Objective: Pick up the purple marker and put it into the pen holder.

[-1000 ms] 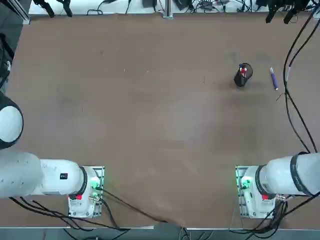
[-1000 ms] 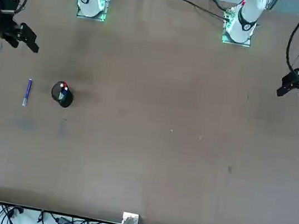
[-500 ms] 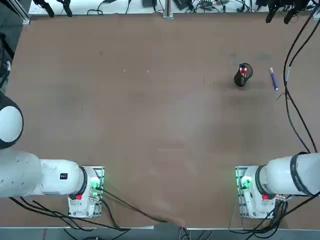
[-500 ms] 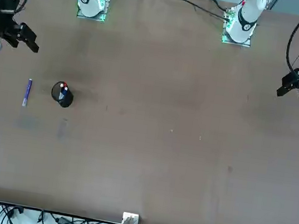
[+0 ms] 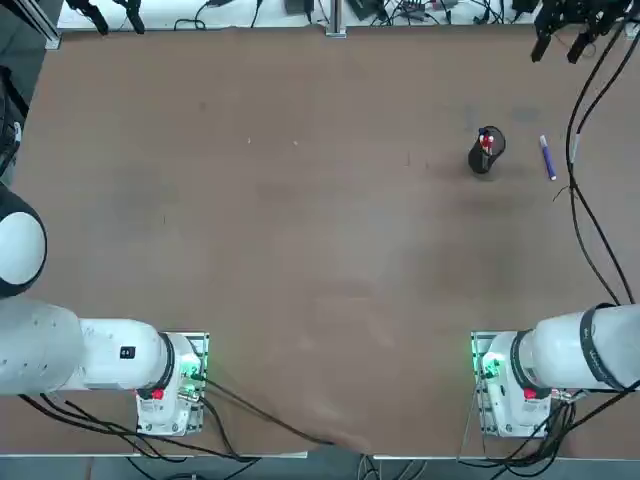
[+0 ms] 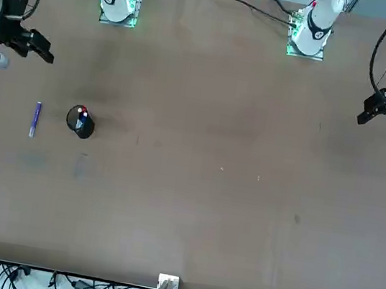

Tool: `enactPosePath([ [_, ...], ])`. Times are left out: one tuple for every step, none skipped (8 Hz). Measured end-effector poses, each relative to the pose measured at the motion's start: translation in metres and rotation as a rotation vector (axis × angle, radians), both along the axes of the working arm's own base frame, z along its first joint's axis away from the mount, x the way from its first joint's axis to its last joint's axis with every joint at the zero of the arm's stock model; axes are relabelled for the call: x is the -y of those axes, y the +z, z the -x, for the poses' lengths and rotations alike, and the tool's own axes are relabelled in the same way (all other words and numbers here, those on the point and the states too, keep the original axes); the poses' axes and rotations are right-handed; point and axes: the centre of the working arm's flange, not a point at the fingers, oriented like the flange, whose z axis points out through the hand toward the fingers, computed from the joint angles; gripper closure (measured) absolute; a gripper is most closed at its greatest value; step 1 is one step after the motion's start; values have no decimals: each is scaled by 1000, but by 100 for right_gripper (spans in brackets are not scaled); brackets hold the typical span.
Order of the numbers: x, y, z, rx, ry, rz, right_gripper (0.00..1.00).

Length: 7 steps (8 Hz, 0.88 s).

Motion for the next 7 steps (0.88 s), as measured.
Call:
enactPosePath([
  [9,-8,0,-37,-15,7,0],
  [25,-17,-2,-66,-43,9,0],
  [41,-27,-7,-84,-71,7,0],
  [53,-39,-19,-100,-93,6,0],
  [65,-57,-36,-114,-107,14,0],
  [80,-82,-56,-97,-114,27,0],
  [100,-111,-75,-52,-95,32,0],
])
